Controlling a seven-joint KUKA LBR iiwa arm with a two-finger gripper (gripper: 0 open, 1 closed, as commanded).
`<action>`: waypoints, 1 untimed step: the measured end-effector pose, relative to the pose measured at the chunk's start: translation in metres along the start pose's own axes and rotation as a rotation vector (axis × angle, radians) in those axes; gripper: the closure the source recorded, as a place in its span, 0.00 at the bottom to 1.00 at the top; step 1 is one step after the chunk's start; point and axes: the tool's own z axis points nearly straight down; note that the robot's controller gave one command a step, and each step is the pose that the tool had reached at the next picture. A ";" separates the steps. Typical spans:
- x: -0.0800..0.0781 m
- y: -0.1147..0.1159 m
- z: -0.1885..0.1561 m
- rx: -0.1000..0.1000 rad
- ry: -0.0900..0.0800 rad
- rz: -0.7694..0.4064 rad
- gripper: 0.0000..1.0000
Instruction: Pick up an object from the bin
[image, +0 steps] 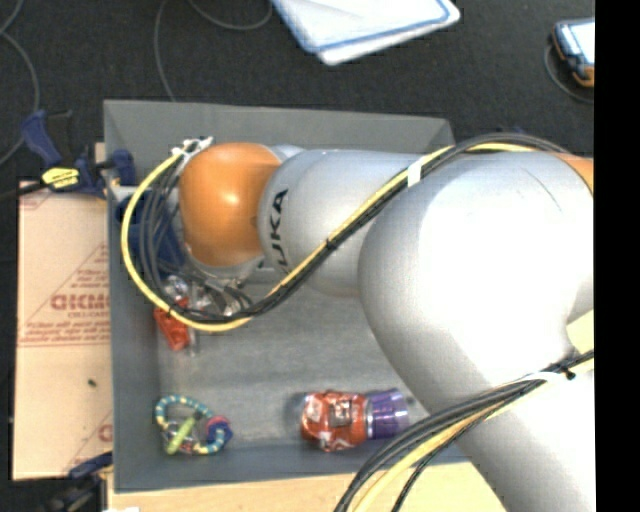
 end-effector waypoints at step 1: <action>0.000 0.000 0.000 0.000 0.000 0.001 1.00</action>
Offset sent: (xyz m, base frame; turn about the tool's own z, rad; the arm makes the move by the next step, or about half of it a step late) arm 0.0081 0.0009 0.1275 0.0129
